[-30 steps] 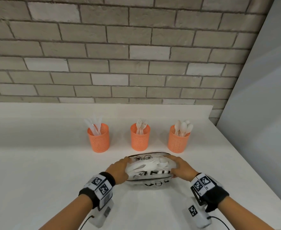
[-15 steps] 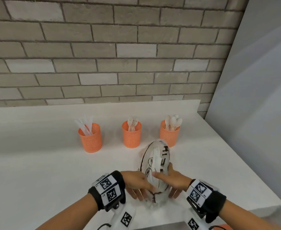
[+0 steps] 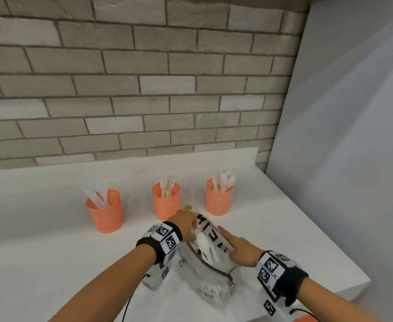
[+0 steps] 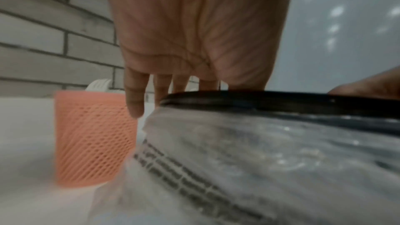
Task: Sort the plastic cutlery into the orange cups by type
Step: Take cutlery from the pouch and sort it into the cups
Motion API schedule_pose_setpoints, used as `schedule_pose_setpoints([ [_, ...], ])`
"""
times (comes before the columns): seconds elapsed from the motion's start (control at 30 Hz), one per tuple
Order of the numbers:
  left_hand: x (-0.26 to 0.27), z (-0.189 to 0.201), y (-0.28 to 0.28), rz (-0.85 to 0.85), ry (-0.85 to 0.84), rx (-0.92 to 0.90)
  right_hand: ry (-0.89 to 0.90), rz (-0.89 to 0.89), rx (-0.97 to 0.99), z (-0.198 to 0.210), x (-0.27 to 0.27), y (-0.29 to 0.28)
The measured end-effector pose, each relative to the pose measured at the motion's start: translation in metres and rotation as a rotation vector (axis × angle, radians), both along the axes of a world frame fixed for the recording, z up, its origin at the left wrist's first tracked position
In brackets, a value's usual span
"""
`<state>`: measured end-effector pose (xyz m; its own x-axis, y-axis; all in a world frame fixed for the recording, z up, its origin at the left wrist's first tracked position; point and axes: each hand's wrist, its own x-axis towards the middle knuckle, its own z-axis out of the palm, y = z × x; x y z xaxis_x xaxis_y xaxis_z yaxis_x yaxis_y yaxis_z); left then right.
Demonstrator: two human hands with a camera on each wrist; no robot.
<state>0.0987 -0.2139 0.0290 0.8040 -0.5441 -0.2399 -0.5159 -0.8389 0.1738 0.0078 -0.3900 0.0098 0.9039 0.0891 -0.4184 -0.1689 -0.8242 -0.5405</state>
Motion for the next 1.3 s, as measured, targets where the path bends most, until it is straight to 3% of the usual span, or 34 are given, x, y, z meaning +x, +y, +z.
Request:
schedule_pose_setpoints([
  [0.1,-0.001,0.002,0.020,0.077,0.010,0.002,-0.257,-0.160,-0.036,0.006,0.003,-0.014],
  [0.17,-0.004,0.003,0.033,0.110,0.035,0.020,-0.364,-0.148,-0.113,0.007,0.003,-0.011],
  [0.33,-0.015,0.006,0.053,0.187,0.130,0.203,-0.358,0.001,-0.238,0.010,0.002,0.018],
  [0.4,-0.011,0.007,0.051,0.173,0.080,0.156,-0.289,0.023,-0.282,0.007,0.003,0.028],
  [0.47,-0.007,0.004,0.045,0.161,0.078,-0.007,-0.201,0.021,-0.295,0.004,0.002,0.033],
  [0.53,-0.005,-0.001,0.039,0.150,0.155,-0.111,-0.109,0.035,-0.315,0.006,0.000,0.032],
  [0.6,-0.002,-0.005,0.039,0.145,0.264,-0.093,0.010,0.026,-0.307,0.008,-0.002,0.023],
  [0.73,0.004,-0.001,0.048,0.156,0.417,-0.016,0.233,-0.176,0.081,-0.001,-0.002,0.008],
  [0.8,-0.002,-0.002,0.051,0.159,0.372,0.010,0.179,-0.198,0.149,-0.002,-0.002,0.013],
  [0.87,-0.012,-0.005,0.053,0.161,0.237,-0.030,0.023,-0.149,0.063,-0.005,-0.003,0.015],
  [1.0,-0.036,-0.023,0.059,0.201,-0.003,-0.264,-0.300,-0.039,-0.063,-0.007,-0.011,0.013],
  [1.1,-0.059,-0.049,0.063,0.240,-0.060,-0.196,-0.273,0.039,-0.215,-0.019,-0.011,0.013],
  [1.17,-0.078,-0.053,0.073,0.364,-0.071,-0.209,-0.272,0.109,-0.270,-0.020,-0.009,0.024],
  [1.3,-0.067,-0.040,0.073,0.344,-0.131,-0.290,-0.387,0.054,-0.151,-0.003,0.002,0.024],
])
